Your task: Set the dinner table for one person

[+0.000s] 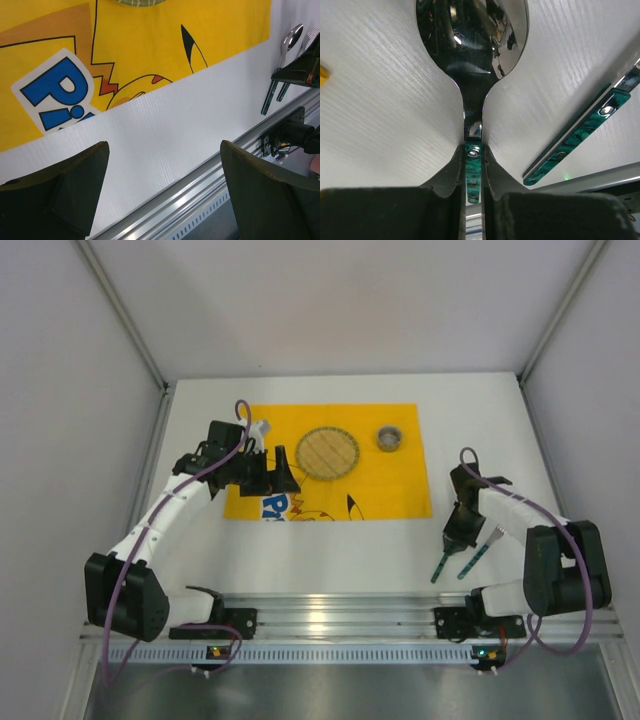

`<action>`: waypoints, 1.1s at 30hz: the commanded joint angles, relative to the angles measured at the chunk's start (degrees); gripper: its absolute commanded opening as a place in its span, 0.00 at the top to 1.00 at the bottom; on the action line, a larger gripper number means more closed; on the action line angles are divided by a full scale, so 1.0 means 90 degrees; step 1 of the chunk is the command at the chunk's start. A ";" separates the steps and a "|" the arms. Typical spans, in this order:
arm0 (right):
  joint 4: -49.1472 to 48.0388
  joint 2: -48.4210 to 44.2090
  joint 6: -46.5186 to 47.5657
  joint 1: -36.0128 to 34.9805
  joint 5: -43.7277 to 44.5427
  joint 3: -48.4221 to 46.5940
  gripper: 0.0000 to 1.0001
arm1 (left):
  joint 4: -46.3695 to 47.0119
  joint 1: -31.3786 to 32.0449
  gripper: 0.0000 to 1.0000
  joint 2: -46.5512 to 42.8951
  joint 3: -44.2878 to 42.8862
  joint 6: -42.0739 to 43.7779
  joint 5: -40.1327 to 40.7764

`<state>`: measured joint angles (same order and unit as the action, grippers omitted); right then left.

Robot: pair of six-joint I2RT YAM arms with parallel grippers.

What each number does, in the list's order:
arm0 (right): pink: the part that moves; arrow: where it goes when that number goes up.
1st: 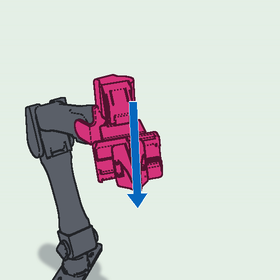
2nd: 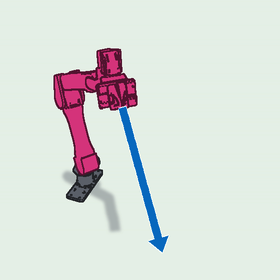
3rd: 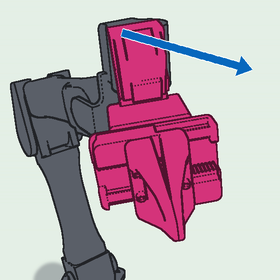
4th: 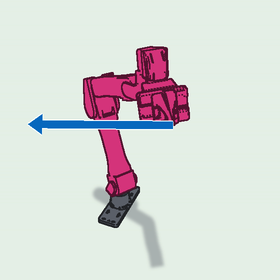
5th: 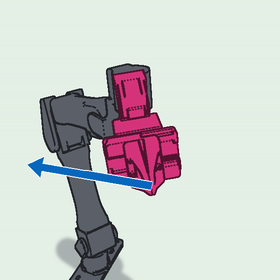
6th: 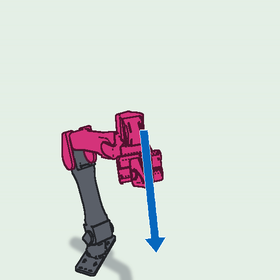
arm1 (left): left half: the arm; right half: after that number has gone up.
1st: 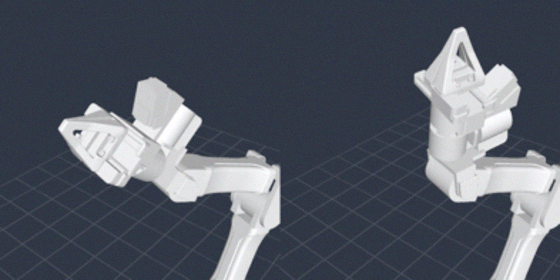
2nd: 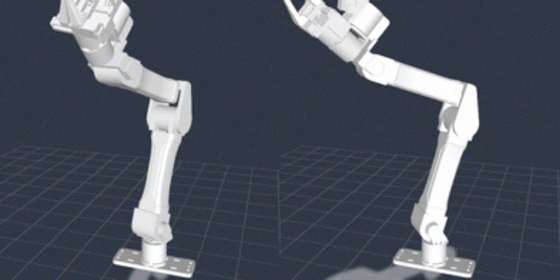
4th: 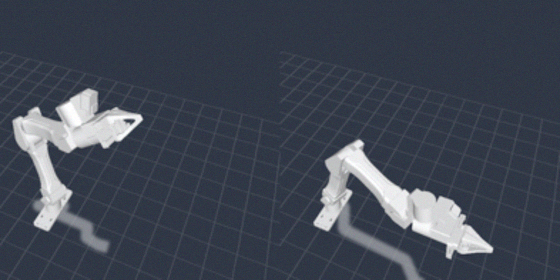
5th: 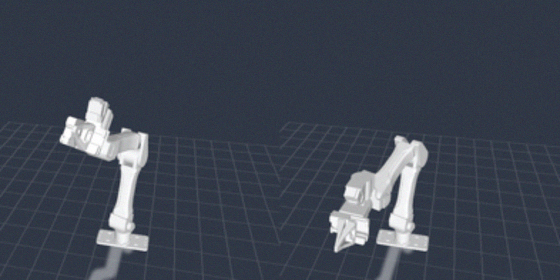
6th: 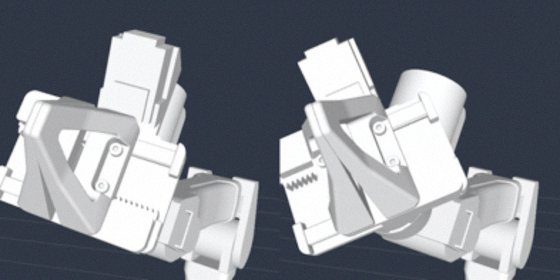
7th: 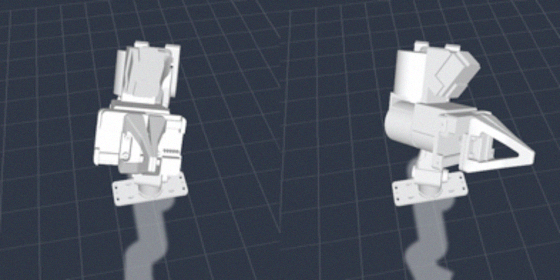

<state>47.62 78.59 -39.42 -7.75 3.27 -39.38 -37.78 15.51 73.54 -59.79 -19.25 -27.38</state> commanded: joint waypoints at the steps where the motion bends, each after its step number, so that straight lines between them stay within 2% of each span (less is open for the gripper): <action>1: -0.0223 0.0145 0.0209 -0.0028 0.0115 -0.0398 1.00 | 0.0008 -0.0004 0.02 -0.0124 -0.0036 0.0107 0.0063; 3: 0.0069 0.0009 0.0356 -0.0067 0.0271 -0.0721 1.00 | 0.0008 -0.0004 0.02 -0.0134 -0.0017 0.0097 0.0102; 7: 0.0470 -0.0002 0.0941 -0.0301 0.0622 -0.2133 1.00 | 0.0076 -0.0004 0.02 -0.0251 0.0139 0.0019 0.0141; 10: 0.0695 0.0378 0.1293 -0.0876 0.0585 -0.3191 1.00 | 0.0145 -0.0004 0.02 -0.0348 0.0276 -0.0088 0.0151; 13: 0.0657 0.1090 0.1692 -0.1422 0.0176 -0.4206 1.00 | 0.0135 -0.0004 0.02 -0.0436 0.0315 -0.0127 0.0209; 14: 0.0705 0.1576 0.1772 -0.1850 0.0193 -0.4480 1.00 | 0.0126 -0.0004 0.02 -0.0446 0.0306 -0.0127 0.0239; 17: 0.0774 0.2514 0.1861 -0.2292 -0.0196 -0.5320 1.00 | 0.0028 -0.0004 0.02 -0.0495 0.0247 -0.0118 0.0356; 26: 0.0822 0.4420 0.1861 -0.2528 -0.0422 -0.6923 1.00 | -0.0323 -0.0004 0.02 -0.0973 0.0178 -0.0313 0.0708; 33: 0.0833 0.5066 0.1704 -0.2303 -0.0383 -0.7518 1.00 | -0.0723 -0.0004 0.02 -0.1413 0.0159 -0.0469 0.0961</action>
<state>54.50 123.11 -23.64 -29.67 -0.27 -102.37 -41.67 15.51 62.78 -57.21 -22.31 -20.49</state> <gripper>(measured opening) 0.076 0.976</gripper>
